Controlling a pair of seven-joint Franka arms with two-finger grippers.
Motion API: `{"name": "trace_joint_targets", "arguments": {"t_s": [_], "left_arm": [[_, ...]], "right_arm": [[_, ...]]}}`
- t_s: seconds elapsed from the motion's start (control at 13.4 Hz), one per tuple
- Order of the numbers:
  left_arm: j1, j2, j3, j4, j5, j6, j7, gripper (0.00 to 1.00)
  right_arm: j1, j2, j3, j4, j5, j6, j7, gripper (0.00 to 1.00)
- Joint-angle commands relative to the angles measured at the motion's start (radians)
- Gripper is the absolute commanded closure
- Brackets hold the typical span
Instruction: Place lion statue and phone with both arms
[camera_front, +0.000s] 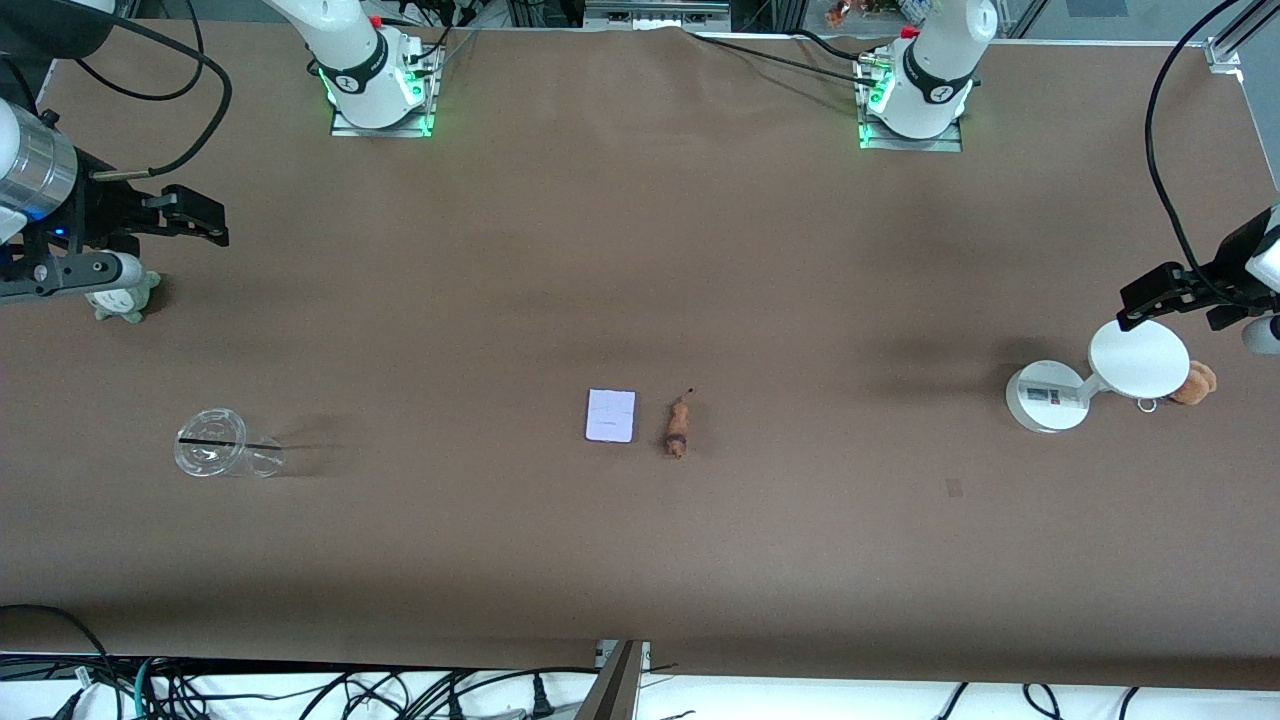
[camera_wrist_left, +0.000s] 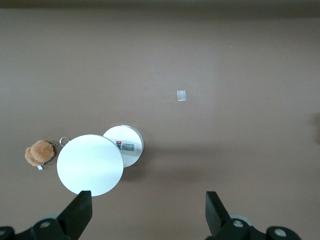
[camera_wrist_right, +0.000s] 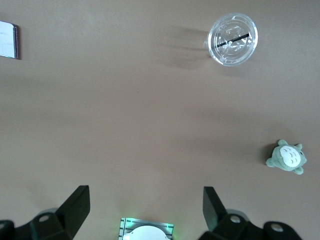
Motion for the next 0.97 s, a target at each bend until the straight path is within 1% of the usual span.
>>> {"name": "trace_joint_targets", "arguments": {"t_s": [0.0,0.9], "left_arm": [[0.006,0.015,-0.001,0.033,-0.019,-0.025,0.013,0.0],[0.003,0.015,-0.001,0.034,-0.016,-0.025,0.008,0.0]], "right_arm": [[-0.013,-0.004,0.008,0.001,0.025,-0.006,-0.015,0.0],[-0.015,-0.004,0.006,0.001,0.023,0.0,-0.015,0.0]]}}
